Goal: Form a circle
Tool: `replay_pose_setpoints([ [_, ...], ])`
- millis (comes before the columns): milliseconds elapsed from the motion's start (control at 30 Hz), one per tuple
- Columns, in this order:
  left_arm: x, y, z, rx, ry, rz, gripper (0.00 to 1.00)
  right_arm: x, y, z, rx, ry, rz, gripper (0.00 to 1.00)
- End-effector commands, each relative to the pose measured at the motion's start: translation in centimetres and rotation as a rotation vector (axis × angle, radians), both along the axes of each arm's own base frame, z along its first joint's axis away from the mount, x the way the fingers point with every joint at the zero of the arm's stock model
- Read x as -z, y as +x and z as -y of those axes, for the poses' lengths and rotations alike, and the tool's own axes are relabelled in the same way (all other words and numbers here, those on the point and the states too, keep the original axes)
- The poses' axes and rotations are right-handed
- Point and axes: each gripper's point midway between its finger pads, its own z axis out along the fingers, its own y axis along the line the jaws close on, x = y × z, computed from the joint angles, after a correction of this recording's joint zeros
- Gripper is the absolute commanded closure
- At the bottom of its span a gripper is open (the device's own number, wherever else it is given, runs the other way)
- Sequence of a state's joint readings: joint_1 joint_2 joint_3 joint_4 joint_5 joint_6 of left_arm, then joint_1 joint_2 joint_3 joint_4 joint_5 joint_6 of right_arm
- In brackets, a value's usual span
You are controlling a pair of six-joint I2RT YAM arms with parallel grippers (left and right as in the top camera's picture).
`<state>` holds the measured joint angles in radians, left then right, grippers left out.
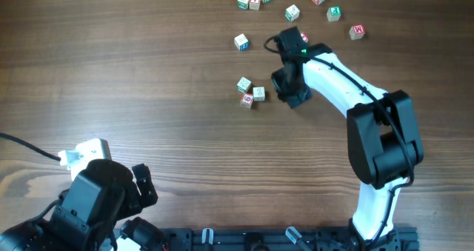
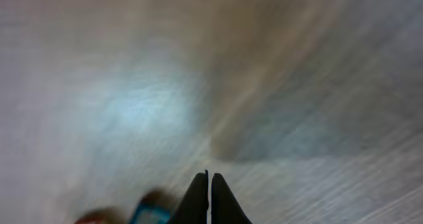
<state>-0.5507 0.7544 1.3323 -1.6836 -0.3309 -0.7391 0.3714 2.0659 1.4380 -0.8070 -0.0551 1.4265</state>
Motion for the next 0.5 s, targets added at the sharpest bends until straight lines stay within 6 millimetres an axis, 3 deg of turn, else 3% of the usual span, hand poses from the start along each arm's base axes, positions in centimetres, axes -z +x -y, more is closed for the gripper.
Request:
replay_pose_setpoints([
  [0,0.0,0.0,-0.1,-0.015,-0.007,0.0,0.0,1.1,-2.6,-0.1,0.049,-0.003,-0.099,0.95],
  [100,0.0,0.0,-0.1,-0.015,-0.007,0.0,0.0,1.0,-4.0,-1.3,-0.001,0.026,-0.146,0.96],
  [233,0.0,0.0,-0.1,-0.015,-0.007,0.0,0.0,0.9,-4.4,-2.8,-0.082,0.051,-0.139,0.96],
  [333,0.0,0.0,-0.1,-0.015,-0.007,0.0,0.0,0.7,-3.4,-4.2,-0.176,0.103,-0.082,0.96],
  [467,0.0,0.0,-0.1,-0.015,-0.007,0.0,0.0,0.6,-2.5,-4.6,-0.243,0.112,-0.034,0.96],
])
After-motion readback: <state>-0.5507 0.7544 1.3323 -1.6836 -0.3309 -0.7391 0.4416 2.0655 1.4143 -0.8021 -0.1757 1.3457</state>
